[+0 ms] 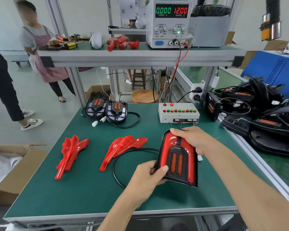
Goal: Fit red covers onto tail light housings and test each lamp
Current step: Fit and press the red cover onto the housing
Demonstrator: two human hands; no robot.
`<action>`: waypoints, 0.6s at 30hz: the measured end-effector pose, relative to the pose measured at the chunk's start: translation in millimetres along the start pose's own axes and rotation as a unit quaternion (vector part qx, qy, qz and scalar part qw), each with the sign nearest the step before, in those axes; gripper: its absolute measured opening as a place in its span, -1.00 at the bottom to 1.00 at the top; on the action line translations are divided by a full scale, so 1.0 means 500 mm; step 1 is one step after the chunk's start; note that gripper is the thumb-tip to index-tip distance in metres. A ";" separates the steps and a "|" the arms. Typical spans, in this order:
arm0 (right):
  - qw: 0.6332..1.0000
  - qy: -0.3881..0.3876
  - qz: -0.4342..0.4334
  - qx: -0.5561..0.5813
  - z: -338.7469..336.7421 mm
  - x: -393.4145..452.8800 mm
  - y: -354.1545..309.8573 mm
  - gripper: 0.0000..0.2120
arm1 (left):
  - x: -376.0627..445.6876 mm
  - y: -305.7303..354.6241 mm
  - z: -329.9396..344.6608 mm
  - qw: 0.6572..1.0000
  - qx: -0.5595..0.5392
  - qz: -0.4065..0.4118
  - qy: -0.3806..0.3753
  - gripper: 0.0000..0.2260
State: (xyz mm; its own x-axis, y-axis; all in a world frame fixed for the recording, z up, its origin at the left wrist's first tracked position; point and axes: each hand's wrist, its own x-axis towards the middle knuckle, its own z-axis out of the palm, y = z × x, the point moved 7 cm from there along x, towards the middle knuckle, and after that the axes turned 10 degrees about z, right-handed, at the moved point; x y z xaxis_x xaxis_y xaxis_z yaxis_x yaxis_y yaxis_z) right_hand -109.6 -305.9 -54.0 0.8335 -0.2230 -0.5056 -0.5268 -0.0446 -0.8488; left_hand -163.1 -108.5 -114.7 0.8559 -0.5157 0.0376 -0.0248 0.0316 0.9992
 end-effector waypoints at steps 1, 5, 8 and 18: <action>1.000 0.006 0.005 -0.003 -0.001 -0.001 0.005 -0.62 | 0.000 0.001 -0.001 1.000 0.016 0.002 0.002 -0.82; 1.000 0.029 -0.001 -0.009 -0.003 -0.006 0.011 -0.62 | 0.001 0.003 0.000 0.995 0.093 0.009 0.020 -0.82; 0.999 0.032 -0.010 -0.007 0.000 -0.014 0.005 -0.64 | -0.005 -0.001 -0.002 0.991 0.125 0.015 0.038 -0.81; 0.999 0.024 -0.030 0.007 -0.005 -0.018 -0.003 -0.67 | -0.014 0.013 -0.005 0.995 0.075 0.024 0.054 -0.87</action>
State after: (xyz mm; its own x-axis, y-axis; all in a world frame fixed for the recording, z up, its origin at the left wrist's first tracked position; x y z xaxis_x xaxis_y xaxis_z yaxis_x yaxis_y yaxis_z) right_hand -116.6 -306.3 -47.7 0.8549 -0.2661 -0.4454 -0.4727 -0.0458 -0.8800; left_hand -168.1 -102.7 -108.7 0.9025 -0.4208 0.0921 -0.1374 -0.0788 0.9874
